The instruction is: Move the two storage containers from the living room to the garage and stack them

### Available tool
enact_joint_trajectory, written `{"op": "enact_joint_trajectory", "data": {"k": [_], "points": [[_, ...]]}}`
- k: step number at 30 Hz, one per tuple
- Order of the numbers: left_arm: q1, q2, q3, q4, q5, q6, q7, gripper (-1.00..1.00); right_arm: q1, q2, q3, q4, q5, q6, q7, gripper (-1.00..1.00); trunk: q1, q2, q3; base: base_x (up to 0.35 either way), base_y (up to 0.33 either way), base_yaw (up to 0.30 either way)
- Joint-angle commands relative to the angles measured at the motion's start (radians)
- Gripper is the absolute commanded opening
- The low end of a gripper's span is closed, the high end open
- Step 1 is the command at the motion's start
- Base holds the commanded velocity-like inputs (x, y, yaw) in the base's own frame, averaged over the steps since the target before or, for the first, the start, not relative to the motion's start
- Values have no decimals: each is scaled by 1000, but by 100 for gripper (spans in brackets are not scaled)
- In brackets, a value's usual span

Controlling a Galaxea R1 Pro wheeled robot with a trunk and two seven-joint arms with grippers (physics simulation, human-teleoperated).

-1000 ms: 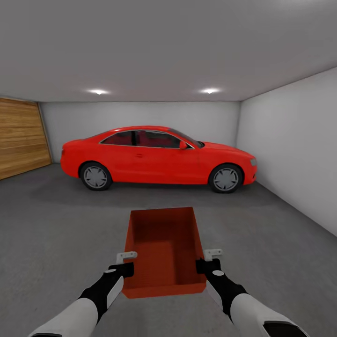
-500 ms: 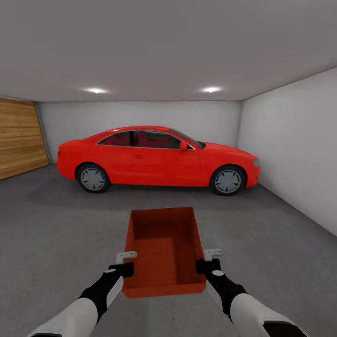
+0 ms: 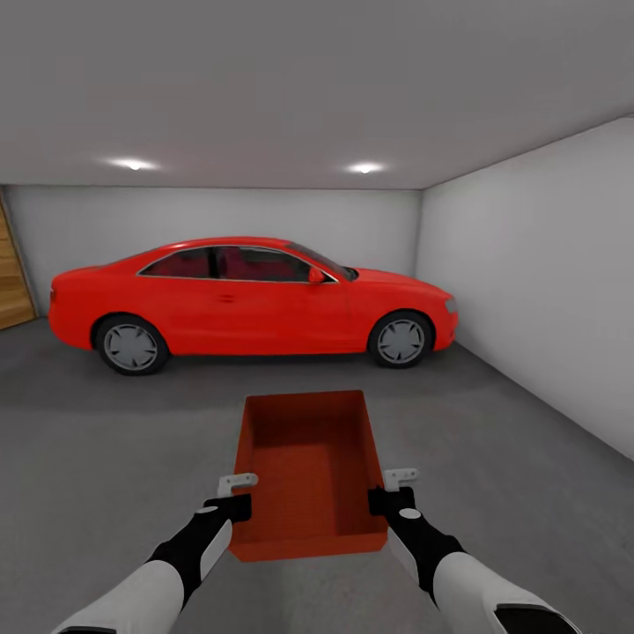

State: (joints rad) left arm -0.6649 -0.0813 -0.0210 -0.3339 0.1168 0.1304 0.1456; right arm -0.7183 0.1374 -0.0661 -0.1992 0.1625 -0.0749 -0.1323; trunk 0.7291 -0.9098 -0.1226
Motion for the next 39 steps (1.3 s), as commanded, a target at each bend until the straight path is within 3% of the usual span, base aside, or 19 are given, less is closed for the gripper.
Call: {"op": "enact_joint_trajectory", "data": {"k": [1,39], "points": [[-1,2,25,-16,-11,-19,31,-100,-1,1,-1,4,-1,-3,12,-100,1,-1,-2,321,0,-287],[-1,2,25,-16,-11,-19,31,-100,-1,1,-1,4,-1,-3,12,-100,1,-1,-2,321,100,-287]]}}
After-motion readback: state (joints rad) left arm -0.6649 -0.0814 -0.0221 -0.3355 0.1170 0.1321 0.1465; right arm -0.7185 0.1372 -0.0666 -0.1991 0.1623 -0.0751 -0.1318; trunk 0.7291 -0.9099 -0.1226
